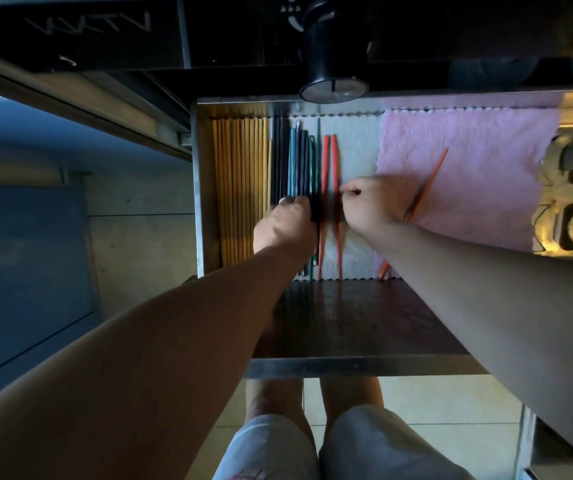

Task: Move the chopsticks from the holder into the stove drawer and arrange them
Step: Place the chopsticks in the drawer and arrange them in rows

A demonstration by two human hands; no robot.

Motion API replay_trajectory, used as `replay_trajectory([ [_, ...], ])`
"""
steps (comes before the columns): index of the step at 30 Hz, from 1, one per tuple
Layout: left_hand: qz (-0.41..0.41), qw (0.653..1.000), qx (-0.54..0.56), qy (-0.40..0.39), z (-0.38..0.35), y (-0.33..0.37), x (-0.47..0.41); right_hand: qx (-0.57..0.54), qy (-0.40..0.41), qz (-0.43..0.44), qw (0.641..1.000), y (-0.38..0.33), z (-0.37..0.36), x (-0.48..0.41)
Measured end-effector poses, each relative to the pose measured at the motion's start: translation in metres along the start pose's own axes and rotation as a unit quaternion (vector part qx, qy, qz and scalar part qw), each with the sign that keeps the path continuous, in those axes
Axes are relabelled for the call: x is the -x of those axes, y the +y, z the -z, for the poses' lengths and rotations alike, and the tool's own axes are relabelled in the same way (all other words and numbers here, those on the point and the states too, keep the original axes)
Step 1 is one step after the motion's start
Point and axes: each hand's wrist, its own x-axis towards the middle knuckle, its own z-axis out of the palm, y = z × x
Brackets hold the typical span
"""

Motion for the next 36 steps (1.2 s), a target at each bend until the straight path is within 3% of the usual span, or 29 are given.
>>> replay_trajectory([
  [5, -0.083, 0.99, -0.085, 0.07, -0.003, -0.013, 0.006, -0.002, -0.017, -0.006, 1.0, -0.009, -0.004, 0.002],
  [12, -0.181, 0.958, -0.216, -0.042, -0.018, -0.01, 0.01, 0.029, 0.048, -0.007, 0.998, 0.003, 0.013, 0.0],
  [21, -0.155, 0.974, -0.157, -0.058, -0.022, 0.002, 0.013, 0.171, 0.143, -0.076, 0.972, 0.055, 0.061, -0.011],
  [25, -0.147, 0.976, -0.151, -0.063, -0.021, 0.003, 0.014, 0.233, 0.091, -0.129, 0.96, 0.063, 0.057, -0.019],
  [31, -0.142, 0.973, -0.167, -0.071, -0.022, -0.002, 0.013, 0.176, 0.071, -0.145, 0.971, 0.059, 0.059, -0.02],
  [36, -0.137, 0.971, -0.182, -0.067, -0.024, -0.01, 0.015, 0.066, 0.075, -0.056, 0.993, 0.051, 0.05, -0.016],
])
